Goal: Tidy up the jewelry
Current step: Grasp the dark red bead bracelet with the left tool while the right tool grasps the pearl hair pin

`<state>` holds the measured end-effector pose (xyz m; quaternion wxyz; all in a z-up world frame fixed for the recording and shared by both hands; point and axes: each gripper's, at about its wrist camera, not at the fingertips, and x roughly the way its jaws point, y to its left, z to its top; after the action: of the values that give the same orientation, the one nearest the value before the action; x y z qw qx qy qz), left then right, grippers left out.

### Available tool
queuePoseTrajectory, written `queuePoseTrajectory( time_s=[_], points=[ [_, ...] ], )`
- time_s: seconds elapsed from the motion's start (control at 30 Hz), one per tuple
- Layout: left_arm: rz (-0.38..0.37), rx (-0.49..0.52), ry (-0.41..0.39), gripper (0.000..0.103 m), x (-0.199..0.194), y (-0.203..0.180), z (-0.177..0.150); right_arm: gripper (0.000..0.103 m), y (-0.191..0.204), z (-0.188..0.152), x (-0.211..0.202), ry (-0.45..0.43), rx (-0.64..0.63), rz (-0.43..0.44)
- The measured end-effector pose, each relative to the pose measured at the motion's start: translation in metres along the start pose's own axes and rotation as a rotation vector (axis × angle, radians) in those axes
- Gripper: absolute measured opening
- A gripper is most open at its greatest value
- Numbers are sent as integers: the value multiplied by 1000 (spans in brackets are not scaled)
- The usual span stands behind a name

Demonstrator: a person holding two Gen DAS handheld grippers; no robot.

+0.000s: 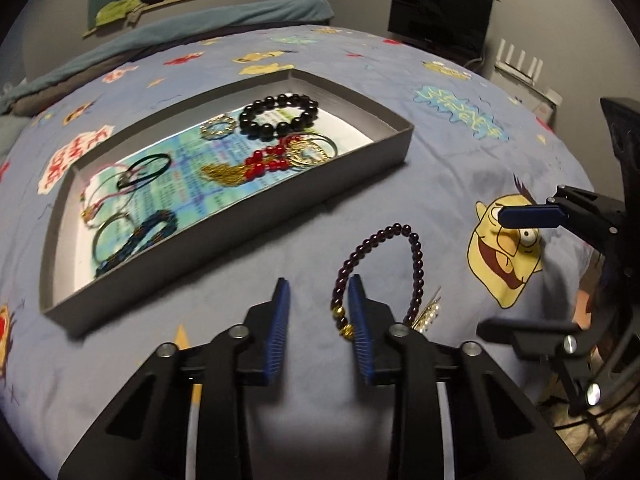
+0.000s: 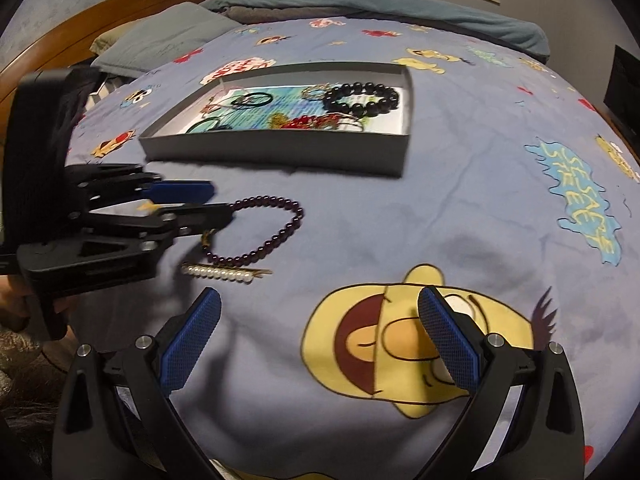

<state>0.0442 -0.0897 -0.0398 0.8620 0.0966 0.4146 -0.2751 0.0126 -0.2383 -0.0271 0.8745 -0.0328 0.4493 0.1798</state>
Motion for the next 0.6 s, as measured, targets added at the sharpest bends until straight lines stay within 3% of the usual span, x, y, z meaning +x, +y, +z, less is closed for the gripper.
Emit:
queuePoseTrajectory(
  time_s=[0.2, 0.33, 0.6],
  points=[
    [7, 94, 5, 8, 8, -13, 1, 97, 8, 1, 0, -7, -12, 20],
    [12, 113, -14, 6, 3, -14, -4, 95, 15, 2, 0, -9, -25, 34],
    [41, 21, -65, 6, -24, 18, -8, 87, 37, -2, 10, -14, -13, 80]
  ],
)
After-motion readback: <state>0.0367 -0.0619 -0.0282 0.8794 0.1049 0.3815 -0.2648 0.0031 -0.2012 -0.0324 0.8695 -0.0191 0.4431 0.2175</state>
